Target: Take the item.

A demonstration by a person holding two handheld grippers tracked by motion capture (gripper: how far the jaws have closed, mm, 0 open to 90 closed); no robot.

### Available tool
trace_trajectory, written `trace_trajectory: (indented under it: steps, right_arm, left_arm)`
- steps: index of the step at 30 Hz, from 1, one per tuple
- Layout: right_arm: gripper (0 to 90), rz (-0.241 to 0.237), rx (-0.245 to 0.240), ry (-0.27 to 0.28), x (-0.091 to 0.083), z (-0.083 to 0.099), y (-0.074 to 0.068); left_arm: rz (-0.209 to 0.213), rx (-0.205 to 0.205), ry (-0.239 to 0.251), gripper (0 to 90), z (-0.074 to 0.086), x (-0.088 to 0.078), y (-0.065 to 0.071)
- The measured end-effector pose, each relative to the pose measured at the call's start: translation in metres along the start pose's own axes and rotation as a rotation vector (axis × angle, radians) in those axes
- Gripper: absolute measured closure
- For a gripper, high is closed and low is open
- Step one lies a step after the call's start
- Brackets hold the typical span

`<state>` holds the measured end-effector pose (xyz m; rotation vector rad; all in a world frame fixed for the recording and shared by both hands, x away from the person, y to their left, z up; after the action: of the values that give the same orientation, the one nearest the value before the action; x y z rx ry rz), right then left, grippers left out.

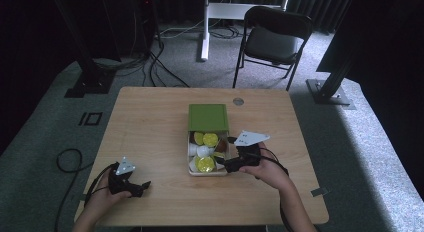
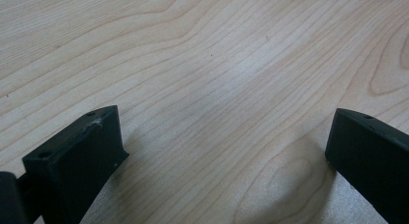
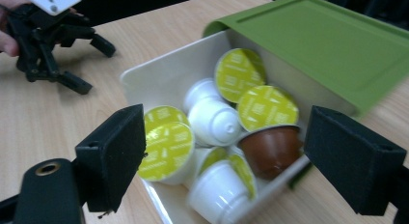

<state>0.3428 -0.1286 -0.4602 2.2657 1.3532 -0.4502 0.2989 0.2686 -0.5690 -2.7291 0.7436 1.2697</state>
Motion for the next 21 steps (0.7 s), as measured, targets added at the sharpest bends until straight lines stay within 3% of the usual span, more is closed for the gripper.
trace_trajectory:
  steps: [12,21]
  right_arm:
    - [16.6,-0.044,-0.032,-0.019,0.022,-0.001,-0.021]
    - [21.4,-0.017,-0.047,-0.03,0.032,0.0,-0.035]
  left_arm:
    - [0.0,0.0,0.0,0.7,0.0,0.0,0.0]
    - [0.0,-0.002,0.0,0.7,0.0,0.0,0.0]
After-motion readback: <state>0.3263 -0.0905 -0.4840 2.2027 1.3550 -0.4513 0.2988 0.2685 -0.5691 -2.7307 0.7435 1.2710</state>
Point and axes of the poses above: each handheld gripper's, and its own axes: x roughly forward along the jaws, z roughly out of its underside, y roughly to its right, the point moved 2 cm from there along x, roughly forward along the jaws, and after that the axes turned 15 degrees about -x, right-handed, at the moved point
